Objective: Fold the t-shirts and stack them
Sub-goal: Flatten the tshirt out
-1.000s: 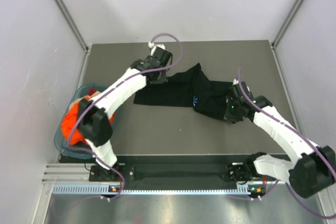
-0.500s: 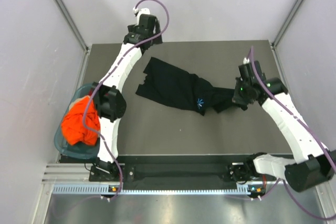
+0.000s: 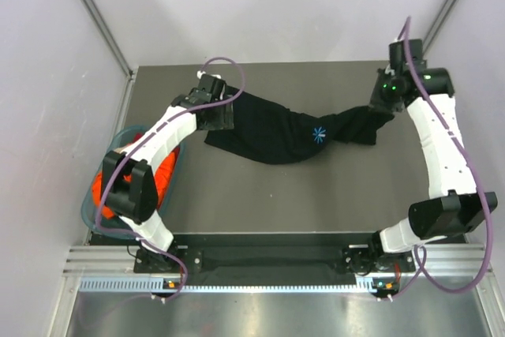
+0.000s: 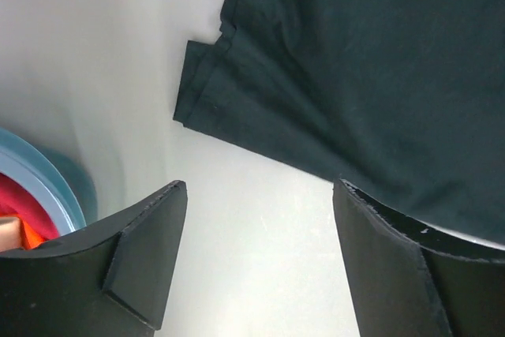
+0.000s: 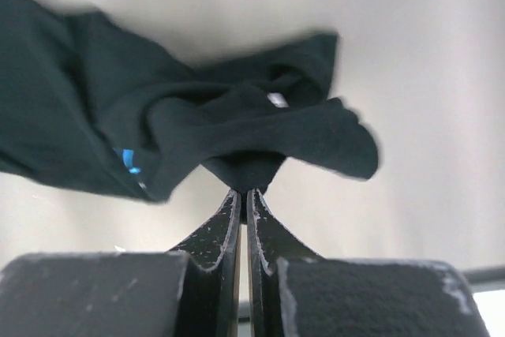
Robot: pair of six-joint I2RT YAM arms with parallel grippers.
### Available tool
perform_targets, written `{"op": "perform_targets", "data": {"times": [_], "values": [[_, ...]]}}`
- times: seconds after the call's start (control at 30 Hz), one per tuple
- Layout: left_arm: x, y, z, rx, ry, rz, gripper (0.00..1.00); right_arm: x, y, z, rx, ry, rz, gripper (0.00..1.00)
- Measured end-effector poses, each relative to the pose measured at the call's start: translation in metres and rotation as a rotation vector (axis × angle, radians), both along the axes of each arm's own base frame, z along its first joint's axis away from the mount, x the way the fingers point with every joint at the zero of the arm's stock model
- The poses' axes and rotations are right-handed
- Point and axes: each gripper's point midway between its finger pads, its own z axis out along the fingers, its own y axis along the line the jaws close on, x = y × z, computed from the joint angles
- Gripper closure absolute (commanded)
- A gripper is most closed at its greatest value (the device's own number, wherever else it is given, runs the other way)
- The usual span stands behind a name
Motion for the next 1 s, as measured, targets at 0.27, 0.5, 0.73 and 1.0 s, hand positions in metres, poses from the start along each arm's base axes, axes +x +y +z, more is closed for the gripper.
{"op": "perform_targets", "data": {"times": [0.27,0.5,0.73,1.0], "values": [[-0.010,-0.005,-0.012,-0.041,0.047,-0.001,0.17,0.018,0.008,0.129,0.237,-0.327,-0.022,1.00],[-0.014,-0.021,-0.054,-0.092,0.171,0.013,0.23,0.014,0.020,0.093,0.311,-0.199,-0.017,1.00],[-0.029,-0.046,-0.096,-0.111,0.275,-0.018,0.24,0.012,0.022,0.053,0.308,-0.069,-0.019,1.00],[-0.025,-0.068,-0.120,-0.129,0.300,-0.041,0.63,0.009,0.027,0.032,0.329,-0.015,-0.002,1.00]]}}
